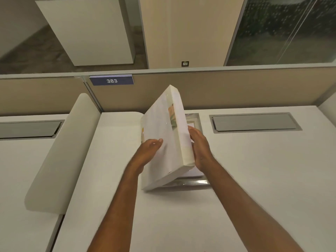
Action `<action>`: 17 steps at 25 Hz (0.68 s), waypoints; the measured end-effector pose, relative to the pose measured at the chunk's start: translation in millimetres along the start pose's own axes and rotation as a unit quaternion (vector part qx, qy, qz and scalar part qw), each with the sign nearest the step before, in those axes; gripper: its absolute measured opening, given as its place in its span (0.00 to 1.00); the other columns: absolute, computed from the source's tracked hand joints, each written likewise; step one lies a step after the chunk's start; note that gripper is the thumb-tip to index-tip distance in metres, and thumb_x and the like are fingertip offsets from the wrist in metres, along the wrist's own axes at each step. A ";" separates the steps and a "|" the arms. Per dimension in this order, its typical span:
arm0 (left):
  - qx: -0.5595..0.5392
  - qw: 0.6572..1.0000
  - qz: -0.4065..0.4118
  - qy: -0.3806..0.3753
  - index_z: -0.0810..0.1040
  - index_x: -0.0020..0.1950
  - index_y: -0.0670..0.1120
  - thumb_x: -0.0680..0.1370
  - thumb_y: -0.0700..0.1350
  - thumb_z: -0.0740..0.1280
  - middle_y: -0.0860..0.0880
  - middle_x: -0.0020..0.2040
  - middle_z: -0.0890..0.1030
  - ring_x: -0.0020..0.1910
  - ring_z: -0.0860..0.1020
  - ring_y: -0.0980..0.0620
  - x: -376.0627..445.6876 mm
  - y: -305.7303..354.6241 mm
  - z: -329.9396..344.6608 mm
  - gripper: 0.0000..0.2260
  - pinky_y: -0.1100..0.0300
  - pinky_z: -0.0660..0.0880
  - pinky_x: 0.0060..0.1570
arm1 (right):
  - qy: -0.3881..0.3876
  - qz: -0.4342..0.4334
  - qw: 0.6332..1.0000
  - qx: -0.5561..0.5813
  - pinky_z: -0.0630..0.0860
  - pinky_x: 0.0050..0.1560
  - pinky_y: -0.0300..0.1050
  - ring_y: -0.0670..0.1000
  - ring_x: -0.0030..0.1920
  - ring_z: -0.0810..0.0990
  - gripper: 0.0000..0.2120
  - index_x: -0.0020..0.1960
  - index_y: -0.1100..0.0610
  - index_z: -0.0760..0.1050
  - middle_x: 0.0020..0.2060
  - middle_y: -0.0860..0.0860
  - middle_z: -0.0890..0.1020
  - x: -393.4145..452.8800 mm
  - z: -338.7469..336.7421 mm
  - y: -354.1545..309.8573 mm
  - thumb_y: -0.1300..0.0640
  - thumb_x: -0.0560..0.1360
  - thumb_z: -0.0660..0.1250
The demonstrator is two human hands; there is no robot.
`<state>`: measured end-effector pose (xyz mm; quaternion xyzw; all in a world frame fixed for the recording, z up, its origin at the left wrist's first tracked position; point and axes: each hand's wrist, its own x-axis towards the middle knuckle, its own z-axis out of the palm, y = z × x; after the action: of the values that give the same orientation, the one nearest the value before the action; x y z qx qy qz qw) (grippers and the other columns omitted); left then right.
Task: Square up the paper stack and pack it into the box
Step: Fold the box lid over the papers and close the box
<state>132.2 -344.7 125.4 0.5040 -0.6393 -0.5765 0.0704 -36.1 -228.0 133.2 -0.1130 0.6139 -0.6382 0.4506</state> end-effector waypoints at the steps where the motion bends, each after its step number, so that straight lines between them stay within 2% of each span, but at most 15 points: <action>1: 0.014 1.000 -0.007 0.018 0.72 0.75 0.50 0.79 0.64 0.65 0.49 0.74 0.74 0.71 0.73 0.46 5.6 -13.5 6.9 0.29 0.50 0.72 0.68 | 0.010 0.005 1.000 -0.013 0.83 0.60 0.59 0.57 0.60 0.84 0.20 0.69 0.46 0.77 0.62 0.51 0.84 2.2 -9.8 1.2 0.41 0.80 0.66; 3: 0.037 0.996 -0.043 0.067 0.70 0.77 0.49 0.78 0.62 0.68 0.46 0.77 0.71 0.75 0.70 0.45 14.0 -39.2 14.5 0.31 0.50 0.70 0.71 | 0.025 0.002 0.999 -0.046 0.79 0.67 0.62 0.58 0.65 0.82 0.24 0.73 0.48 0.75 0.66 0.50 0.82 5.6 -27.2 7.0 0.42 0.79 0.69; 5: 0.059 0.988 -0.096 0.109 0.66 0.79 0.48 0.77 0.61 0.70 0.44 0.78 0.68 0.76 0.68 0.41 19.2 -59.8 15.7 0.34 0.46 0.69 0.73 | 0.041 -0.003 0.996 -0.081 0.75 0.71 0.57 0.55 0.68 0.79 0.29 0.76 0.50 0.73 0.69 0.49 0.80 8.9 -43.7 13.6 0.43 0.78 0.72; 8: 0.014 0.980 -0.156 0.126 0.61 0.81 0.44 0.77 0.59 0.71 0.41 0.79 0.67 0.76 0.68 0.39 25.0 -83.9 17.2 0.39 0.44 0.69 0.73 | 0.055 -0.002 0.992 -0.109 0.76 0.69 0.52 0.53 0.66 0.80 0.34 0.77 0.53 0.71 0.68 0.50 0.80 15.0 -65.3 27.1 0.44 0.76 0.75; 10: -0.045 0.980 -0.162 0.109 0.66 0.79 0.41 0.78 0.58 0.70 0.41 0.76 0.71 0.73 0.72 0.39 28.3 -93.8 19.1 0.35 0.45 0.70 0.72 | 0.060 0.012 0.991 -0.115 0.81 0.61 0.47 0.51 0.62 0.83 0.33 0.75 0.55 0.71 0.64 0.49 0.82 16.6 -74.9 37.9 0.45 0.75 0.76; 12: -0.088 0.981 -0.149 0.085 0.72 0.74 0.41 0.79 0.57 0.69 0.43 0.72 0.77 0.69 0.75 0.40 29.0 -96.5 21.5 0.29 0.44 0.71 0.71 | 0.070 0.007 0.990 -0.126 0.81 0.44 0.36 0.45 0.54 0.83 0.26 0.70 0.52 0.74 0.57 0.45 0.83 16.8 -80.0 48.6 0.47 0.76 0.76; 13: -0.100 0.982 -0.141 0.082 0.73 0.74 0.42 0.79 0.56 0.69 0.44 0.71 0.78 0.69 0.76 0.41 28.7 -96.0 23.1 0.28 0.44 0.71 0.71 | 0.084 0.002 0.986 -0.143 0.80 0.39 0.33 0.43 0.51 0.83 0.22 0.67 0.50 0.75 0.56 0.45 0.83 18.1 -82.4 54.5 0.47 0.77 0.75; 14: -0.105 0.982 -0.134 0.084 0.72 0.75 0.43 0.80 0.55 0.69 0.45 0.71 0.77 0.69 0.76 0.42 27.9 -95.1 24.6 0.27 0.44 0.72 0.71 | 0.102 -0.002 0.981 -0.162 0.81 0.40 0.34 0.45 0.51 0.83 0.18 0.64 0.50 0.75 0.57 0.49 0.83 19.4 -84.9 60.8 0.46 0.78 0.73; 16: -0.117 0.981 -0.122 0.095 0.70 0.76 0.45 0.80 0.54 0.69 0.47 0.71 0.76 0.66 0.76 0.45 26.3 -93.4 27.6 0.27 0.49 0.73 0.68 | 0.124 -0.001 0.972 -0.201 0.84 0.56 0.51 0.54 0.57 0.83 0.21 0.67 0.55 0.76 0.62 0.56 0.81 20.7 -90.3 72.8 0.44 0.79 0.69; 17: -0.126 0.980 -0.116 0.099 0.70 0.76 0.47 0.81 0.53 0.68 0.48 0.71 0.76 0.64 0.76 0.47 25.2 -93.2 28.8 0.25 0.52 0.73 0.64 | 0.131 0.008 0.966 -0.221 0.80 0.64 0.58 0.58 0.62 0.81 0.24 0.69 0.57 0.75 0.65 0.58 0.80 21.0 -93.2 78.6 0.43 0.80 0.67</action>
<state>153.2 -327.8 28.4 0.6165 -0.4883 -0.6040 0.1289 -78.7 -166.9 34.5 -0.1207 0.7943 -0.4921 0.3350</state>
